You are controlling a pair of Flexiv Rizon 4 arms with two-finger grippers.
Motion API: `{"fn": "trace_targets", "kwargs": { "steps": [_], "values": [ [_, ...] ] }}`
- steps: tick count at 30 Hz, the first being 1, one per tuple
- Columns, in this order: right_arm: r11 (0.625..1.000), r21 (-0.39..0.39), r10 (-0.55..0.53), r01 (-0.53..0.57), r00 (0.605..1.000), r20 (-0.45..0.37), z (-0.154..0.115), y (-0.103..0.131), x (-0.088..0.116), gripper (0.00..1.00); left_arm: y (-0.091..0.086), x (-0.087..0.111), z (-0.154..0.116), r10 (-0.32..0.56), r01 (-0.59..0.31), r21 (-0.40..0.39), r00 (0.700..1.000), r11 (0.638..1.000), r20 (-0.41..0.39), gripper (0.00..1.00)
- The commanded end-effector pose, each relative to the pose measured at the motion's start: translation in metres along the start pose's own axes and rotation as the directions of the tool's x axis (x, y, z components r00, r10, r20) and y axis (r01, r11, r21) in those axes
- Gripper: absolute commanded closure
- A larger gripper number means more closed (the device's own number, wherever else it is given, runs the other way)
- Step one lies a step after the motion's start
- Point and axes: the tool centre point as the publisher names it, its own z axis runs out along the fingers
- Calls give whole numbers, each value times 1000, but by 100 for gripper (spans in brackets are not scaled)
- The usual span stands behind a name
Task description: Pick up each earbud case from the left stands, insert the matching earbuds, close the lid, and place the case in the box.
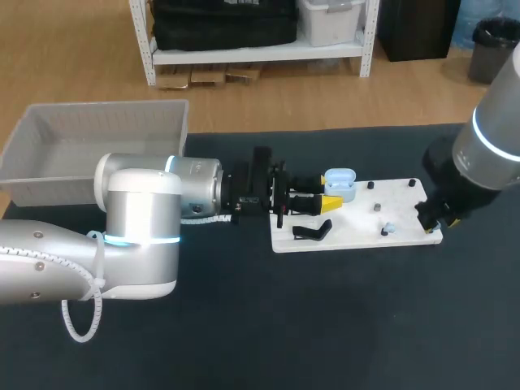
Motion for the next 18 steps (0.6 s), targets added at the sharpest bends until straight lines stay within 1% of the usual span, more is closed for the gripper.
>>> {"fn": "trace_targets", "kwargs": {
  "steps": [1,4,10,13,18],
  "values": [
    [1000,-4,0,0,1000,-4,5,-1,-2,57,1,0,0,-1,1,2,1000,1000,1,100],
    [1000,-4,2,-2,1000,-6,6,-2,-1,60,1,0,0,-1,1,2,1000,1000,1,100],
    [1000,-6,5,-5,1000,-11,8,-3,-1,61,1,0,0,-1,1,2,1000,1000,1,100],
    [1000,-7,6,-6,1000,-13,8,-3,-1,66,1,0,0,-1,1,2,1000,1000,1,100],
    [1000,-8,7,-7,1000,-16,10,-4,-1,65,1,0,0,-1,1,2,1000,1000,1,100]
  ]
}}
